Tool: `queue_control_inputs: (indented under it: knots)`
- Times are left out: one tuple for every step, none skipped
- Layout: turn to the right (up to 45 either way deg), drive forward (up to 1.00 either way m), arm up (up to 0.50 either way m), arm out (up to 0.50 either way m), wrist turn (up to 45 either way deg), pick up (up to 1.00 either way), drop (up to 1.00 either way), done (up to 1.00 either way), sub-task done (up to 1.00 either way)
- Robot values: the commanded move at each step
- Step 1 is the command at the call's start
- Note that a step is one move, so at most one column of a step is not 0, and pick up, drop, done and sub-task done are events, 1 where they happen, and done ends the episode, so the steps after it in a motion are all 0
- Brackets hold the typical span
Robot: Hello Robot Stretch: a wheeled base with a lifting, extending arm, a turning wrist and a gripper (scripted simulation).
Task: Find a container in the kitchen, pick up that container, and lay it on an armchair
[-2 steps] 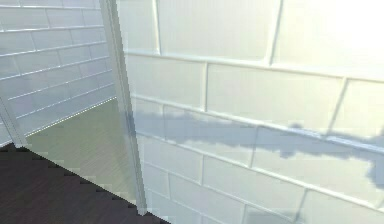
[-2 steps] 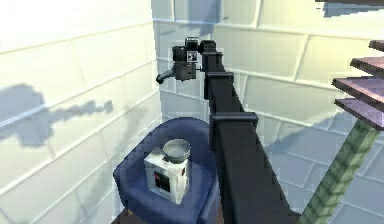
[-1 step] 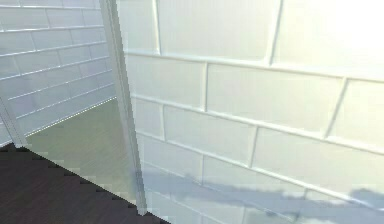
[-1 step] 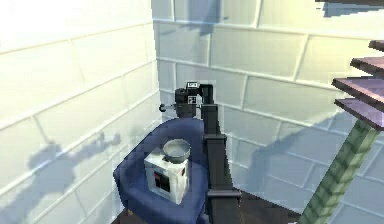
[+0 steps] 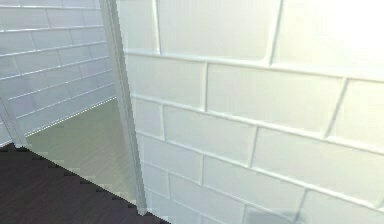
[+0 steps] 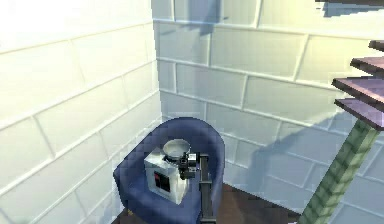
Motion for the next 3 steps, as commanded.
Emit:
queue_control_inputs:
  knots:
    - [0.0, 0.00, 0.00, 0.00, 0.0, 1.00, 0.00, 0.00, 0.00]
    - [0.0, 0.00, 0.10, 0.00, 0.0, 0.00, 0.00, 0.00, 0.00]
    - [0.0, 0.00, 0.36, 0.00, 0.0, 0.00, 0.00, 0.00, 0.00]
